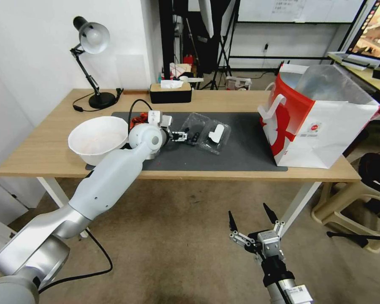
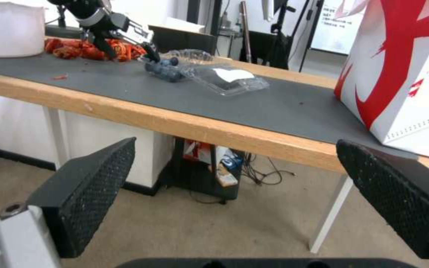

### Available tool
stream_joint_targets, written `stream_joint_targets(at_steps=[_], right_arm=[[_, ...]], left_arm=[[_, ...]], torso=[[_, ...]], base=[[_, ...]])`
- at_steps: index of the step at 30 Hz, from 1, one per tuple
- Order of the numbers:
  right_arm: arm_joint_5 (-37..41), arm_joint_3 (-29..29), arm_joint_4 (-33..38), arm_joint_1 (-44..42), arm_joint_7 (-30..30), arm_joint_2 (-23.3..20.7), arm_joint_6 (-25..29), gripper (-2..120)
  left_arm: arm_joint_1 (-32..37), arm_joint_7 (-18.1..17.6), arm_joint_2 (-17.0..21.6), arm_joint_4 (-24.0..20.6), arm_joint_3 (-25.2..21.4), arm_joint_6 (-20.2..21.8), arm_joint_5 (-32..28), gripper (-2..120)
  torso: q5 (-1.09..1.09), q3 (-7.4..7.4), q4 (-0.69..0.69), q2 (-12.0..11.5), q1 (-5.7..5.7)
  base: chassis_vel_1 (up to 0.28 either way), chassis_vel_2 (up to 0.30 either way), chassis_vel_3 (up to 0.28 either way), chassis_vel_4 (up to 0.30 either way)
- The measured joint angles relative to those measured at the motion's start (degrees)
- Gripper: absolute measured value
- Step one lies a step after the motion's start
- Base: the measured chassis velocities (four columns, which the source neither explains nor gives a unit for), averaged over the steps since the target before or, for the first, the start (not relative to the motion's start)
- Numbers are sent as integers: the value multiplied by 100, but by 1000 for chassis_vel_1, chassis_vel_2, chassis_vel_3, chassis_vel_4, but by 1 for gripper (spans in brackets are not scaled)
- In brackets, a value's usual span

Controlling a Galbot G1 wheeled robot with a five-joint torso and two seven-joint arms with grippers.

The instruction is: Close the takeout container lid, then place the container into the takeout bag.

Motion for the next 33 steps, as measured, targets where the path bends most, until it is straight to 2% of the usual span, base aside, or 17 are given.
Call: stream_joint_targets(at_steps=[18,26,33], right_arm=[[-15,-12,-12,-6,1,-12,41,100],[-21,-26,-16,-6,0,-15,65,100],[-21,-30,-19,-7,0,-29,75,100]], left_arm=[[73,-225,68,-62,-5,-1,-36,100],[111,-444,98,-110,-1,-3,-135,100],[150,-784,106,-248,17,-4,-390,100]], torso=[[0,0,0,0,0],[0,0,0,0,0],[0,0,0,0,0]], base=[[0,0,0,0],[0,0,0,0],[0,0,0,0]])
